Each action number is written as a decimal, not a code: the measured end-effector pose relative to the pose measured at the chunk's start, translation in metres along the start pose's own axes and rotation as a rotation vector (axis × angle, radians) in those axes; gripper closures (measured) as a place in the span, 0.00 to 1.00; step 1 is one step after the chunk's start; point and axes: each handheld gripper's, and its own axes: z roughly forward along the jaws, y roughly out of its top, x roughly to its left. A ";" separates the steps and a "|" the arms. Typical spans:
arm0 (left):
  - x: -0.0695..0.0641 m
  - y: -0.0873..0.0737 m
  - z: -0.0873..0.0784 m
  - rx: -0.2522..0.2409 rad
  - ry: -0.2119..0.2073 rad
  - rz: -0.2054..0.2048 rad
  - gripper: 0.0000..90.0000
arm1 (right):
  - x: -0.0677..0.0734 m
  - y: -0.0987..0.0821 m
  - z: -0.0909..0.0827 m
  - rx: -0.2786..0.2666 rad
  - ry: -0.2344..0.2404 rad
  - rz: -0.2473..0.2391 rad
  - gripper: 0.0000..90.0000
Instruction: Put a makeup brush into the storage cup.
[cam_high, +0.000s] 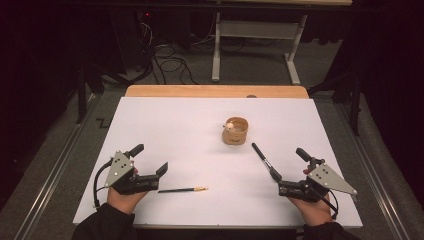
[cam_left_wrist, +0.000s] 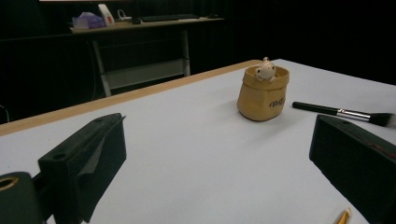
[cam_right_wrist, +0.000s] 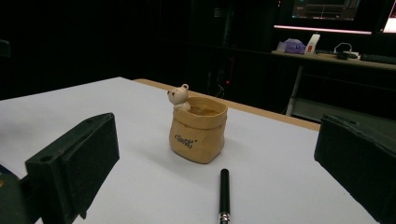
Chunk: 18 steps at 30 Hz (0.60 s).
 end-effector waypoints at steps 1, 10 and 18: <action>0.000 0.000 0.000 0.003 0.002 0.002 0.05 | 0.000 0.000 0.000 0.008 -0.003 0.002 0.00; 0.001 0.000 0.003 0.070 0.039 0.043 0.06 | 0.000 -0.002 0.003 0.034 -0.005 -0.003 0.00; 0.012 -0.005 0.010 0.223 0.095 -0.006 0.08 | 0.000 -0.003 0.004 0.044 0.006 -0.012 0.00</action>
